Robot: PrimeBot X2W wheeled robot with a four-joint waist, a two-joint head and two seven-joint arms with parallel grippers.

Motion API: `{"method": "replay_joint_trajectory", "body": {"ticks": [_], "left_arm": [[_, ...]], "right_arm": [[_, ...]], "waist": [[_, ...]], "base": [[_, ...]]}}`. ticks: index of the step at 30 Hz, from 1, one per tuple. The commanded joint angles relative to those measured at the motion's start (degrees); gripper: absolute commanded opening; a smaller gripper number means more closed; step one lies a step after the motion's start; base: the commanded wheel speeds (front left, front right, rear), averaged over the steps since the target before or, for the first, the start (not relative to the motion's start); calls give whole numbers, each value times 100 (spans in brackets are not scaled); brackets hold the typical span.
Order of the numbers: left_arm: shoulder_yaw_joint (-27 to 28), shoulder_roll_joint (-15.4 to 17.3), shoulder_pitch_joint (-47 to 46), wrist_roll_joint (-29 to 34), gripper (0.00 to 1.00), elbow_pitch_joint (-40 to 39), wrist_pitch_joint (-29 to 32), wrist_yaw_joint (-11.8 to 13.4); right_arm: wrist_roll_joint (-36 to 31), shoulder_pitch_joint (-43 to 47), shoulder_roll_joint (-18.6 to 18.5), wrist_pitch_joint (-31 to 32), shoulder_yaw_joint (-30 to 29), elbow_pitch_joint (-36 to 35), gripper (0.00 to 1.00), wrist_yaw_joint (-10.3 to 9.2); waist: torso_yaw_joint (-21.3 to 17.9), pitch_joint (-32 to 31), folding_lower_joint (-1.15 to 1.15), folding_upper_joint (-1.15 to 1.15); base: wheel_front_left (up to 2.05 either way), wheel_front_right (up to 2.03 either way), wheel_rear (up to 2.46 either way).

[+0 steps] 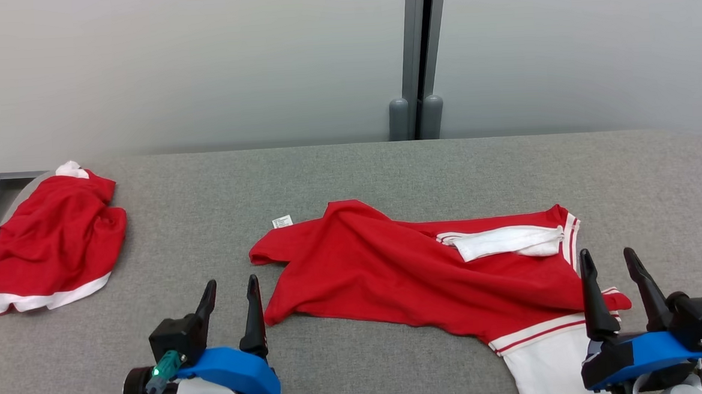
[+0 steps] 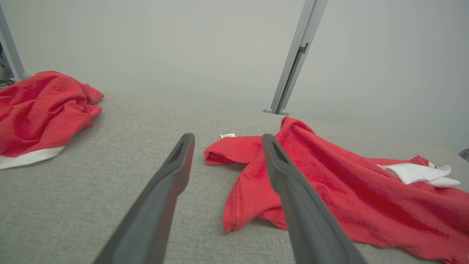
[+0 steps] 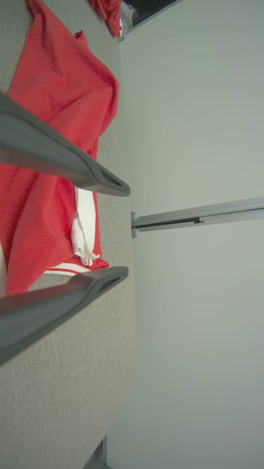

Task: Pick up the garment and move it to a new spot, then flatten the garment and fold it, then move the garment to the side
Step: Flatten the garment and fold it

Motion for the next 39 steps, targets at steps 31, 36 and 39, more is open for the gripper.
{"method": "replay_joint_trajectory", "body": {"ticks": [31,36,39], "left_arm": [[26,76,310,79,100,-253,-15,160],[76,95,247,71,100,-320,-16,162],[105,108,200,75,100,-343,-16,171]], "right_arm": [[-18,606,-22,161,10,512,100,1],[4,938,-21,395,-93,603,100,1],[67,1147,-21,565,-71,575,100,1]], "waist": [[-153,205,2,1],[-199,365,2,1],[-221,449,2,1]], "base": [[0,0,0],[0,0,0],[0,0,0]]}}
